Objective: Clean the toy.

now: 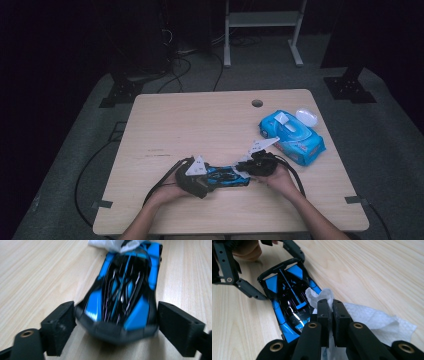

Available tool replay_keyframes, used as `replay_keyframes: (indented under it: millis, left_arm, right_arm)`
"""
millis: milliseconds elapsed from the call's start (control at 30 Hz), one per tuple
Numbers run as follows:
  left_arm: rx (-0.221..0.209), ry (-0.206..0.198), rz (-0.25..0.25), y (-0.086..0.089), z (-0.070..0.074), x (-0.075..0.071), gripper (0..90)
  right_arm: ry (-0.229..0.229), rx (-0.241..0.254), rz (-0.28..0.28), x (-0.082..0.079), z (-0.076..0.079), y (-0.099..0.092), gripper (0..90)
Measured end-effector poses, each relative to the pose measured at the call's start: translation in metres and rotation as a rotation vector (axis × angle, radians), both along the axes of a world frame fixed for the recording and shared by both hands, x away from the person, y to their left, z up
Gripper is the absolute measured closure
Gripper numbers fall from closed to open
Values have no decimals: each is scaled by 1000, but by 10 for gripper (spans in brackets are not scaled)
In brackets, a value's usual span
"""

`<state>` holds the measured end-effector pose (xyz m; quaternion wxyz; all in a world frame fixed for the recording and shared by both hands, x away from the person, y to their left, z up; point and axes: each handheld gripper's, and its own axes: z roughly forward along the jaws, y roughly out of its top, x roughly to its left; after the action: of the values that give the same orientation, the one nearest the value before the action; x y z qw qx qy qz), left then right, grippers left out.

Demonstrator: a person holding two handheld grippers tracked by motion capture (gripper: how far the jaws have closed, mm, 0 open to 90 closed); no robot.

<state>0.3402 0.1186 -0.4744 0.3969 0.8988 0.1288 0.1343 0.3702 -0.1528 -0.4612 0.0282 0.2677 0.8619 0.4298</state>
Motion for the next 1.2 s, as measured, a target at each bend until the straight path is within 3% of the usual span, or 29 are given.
replay_keyframes:
  millis: [233,367,533,600,667,800,1067,1200]
  left_arm:
    - [19,10,3,-1,-2,2,157]
    - [26,9,2,-2,-2,2,161]
    - [19,7,-2,-1,-3,2,160]
    - [20,11,2,-1,-3,3,160]
    - [20,14,7,-2,-3,2,158]
    - [27,11,4,0,-3,2,162]
    - [28,14,3,0,-4,3,164]
    - [26,20,18,2,-4,4,179]
  right_arm:
    - [-9,18,15,1,0,14,845]
    - [0,1,19,-2,-1,4,844]
    - [5,-3,2,-16,-3,-16,845]
    - [29,14,27,-21,-4,-12,850]
    - [16,33,62,-25,-3,-2,844]
    - [6,14,106,-24,-1,10,841]
    - [36,13,0,-19,-8,-25,841]
    - [-32,-29,-23,-14,-4,-12,846]
